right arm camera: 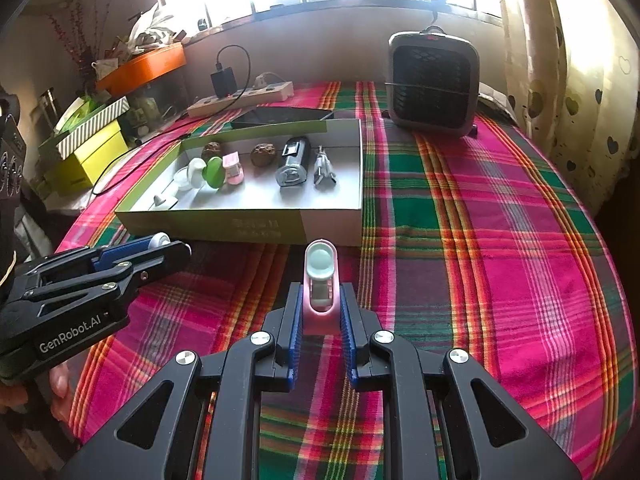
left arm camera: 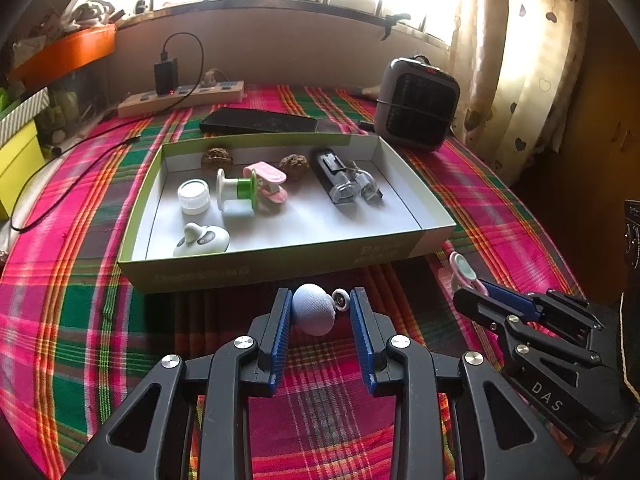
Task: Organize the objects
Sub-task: 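Lift the white ball and pink-white device and carry them toward the tray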
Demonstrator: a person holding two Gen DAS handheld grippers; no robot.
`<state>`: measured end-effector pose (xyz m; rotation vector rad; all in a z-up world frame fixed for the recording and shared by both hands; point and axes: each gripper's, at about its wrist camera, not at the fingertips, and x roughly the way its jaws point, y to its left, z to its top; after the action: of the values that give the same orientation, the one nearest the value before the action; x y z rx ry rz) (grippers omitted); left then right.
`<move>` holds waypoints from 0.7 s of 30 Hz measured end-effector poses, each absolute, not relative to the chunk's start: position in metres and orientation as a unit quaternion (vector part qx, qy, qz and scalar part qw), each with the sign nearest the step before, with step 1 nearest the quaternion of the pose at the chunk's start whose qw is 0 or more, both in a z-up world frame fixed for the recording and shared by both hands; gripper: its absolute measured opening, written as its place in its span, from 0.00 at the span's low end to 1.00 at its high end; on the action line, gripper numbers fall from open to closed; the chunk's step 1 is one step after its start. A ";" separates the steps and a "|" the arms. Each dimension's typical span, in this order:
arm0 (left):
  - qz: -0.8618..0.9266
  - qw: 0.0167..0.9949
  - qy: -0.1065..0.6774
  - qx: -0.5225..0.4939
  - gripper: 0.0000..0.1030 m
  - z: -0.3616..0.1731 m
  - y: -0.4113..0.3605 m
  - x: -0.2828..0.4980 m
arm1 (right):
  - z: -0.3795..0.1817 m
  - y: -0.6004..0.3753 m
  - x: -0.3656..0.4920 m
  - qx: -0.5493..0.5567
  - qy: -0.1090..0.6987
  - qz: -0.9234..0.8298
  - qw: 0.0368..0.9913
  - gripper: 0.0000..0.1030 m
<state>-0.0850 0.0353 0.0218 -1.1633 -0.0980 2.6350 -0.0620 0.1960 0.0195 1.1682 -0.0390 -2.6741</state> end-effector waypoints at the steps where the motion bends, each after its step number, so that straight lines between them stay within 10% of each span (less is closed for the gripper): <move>1: 0.907 0.130 -0.034 -0.400 0.27 0.022 0.035 -0.085 | 0.020 0.196 -0.062 0.398 -0.013 -0.911 0.112 0.18; 21: 0.916 0.118 -0.031 -0.382 0.27 0.033 0.030 -0.081 | 0.026 0.189 -0.062 0.390 -0.009 -0.913 0.120 0.18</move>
<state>-0.0809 0.0298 0.0331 -1.1182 -0.0893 2.6790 -0.0615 0.1892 0.0259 1.1382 -0.0272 -2.6679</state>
